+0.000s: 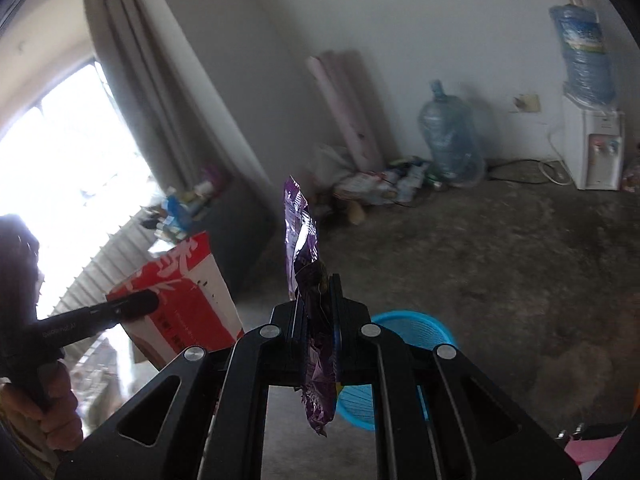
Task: Collect trash
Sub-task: 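Carry both held bags toward the blue wastebasket on the floor, then open both tools over the blue wastebasket to drop the bags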
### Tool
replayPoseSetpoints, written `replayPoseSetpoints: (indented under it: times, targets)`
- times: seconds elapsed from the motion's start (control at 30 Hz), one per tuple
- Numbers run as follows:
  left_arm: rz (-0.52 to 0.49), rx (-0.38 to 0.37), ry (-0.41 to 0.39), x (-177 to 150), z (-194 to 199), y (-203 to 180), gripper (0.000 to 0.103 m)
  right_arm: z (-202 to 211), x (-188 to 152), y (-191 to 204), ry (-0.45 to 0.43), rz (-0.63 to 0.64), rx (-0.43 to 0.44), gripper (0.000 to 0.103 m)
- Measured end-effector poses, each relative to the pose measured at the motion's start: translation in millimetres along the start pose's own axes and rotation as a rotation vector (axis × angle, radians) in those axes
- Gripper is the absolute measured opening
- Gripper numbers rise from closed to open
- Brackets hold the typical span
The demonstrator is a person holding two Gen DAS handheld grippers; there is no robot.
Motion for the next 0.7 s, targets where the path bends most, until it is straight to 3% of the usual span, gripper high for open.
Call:
replayPoseSetpoints:
  times: [0.1, 0.3, 0.4, 0.43, 0.53, 0.63, 0.7]
  targets:
    - [-0.011, -0.016, 0.060, 13.4, -51.4, -3.6, 0.017, -37.9, 1.7, -13.7, 0.042, -0.019, -0.067, 0.009]
    - [-0.013, -0.059, 0.128, 26.7, -131.7, -15.4, 0.022, -92.4, 0.2, -48.5, 0.084, -0.103, -0.122, 0.009]
    - [-0.003, -0.052, 0.161, 25.7, -170.6, -19.5, 0.048, -117.6, -8.5, -65.1, 0.127, -0.147, -0.109, 0.012]
    - [0.007, -0.038, 0.171, 20.6, -175.0, -18.8, 0.059, -131.5, -12.6, -73.1, 0.148, -0.167, -0.103, 0.015]
    - [0.077, 0.009, 0.171, 20.6, -195.2, -10.7, 0.061, -166.9, -33.2, -95.5, 0.238, -0.246, -0.073, 0.050]
    - [0.145, -0.006, 0.179, 20.4, -192.8, 1.0, 0.061, -185.0, -50.1, -115.2, 0.291, -0.324, -0.085, 0.051]
    - [0.158, -0.019, 0.159, 19.6, -181.2, 5.6, 0.061, -180.8, -56.7, -120.4, 0.277, -0.356, -0.081, 0.051]
Point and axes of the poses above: each gripper's, at about its wrist camera, not at the fingertips, and z roughly against the way its jaws point, y to its left, x to its top, the point moved 2 cm from there along -z, roughly the way its jaws point, and after that the axes turned 10 degrees about y, right-handed, at the moved point
